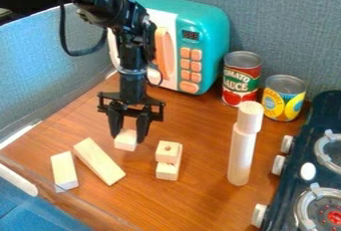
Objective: Put the cube on the top of the other cube with a hole
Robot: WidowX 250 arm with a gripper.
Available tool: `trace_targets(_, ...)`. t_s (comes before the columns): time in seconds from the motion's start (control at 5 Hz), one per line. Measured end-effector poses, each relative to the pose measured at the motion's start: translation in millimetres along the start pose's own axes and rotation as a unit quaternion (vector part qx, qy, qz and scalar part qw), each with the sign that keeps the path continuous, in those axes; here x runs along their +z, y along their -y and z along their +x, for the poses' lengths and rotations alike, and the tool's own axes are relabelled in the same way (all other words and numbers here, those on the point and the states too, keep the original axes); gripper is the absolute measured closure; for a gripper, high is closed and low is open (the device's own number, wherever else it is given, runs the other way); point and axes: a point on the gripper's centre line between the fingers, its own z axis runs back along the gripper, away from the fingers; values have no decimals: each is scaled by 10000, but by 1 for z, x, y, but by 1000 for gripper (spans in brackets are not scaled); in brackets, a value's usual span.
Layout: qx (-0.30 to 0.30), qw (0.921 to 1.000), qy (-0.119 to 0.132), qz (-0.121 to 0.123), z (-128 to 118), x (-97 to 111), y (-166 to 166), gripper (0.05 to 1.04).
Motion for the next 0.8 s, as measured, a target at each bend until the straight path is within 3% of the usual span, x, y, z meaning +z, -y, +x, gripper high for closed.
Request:
trace_targets(0.4, -144, 9991, 373, 127, -7, 17, 14, 514)
trace_targets(0.8, -1085, 9910, 607, 502, -41, 46, 67, 514)
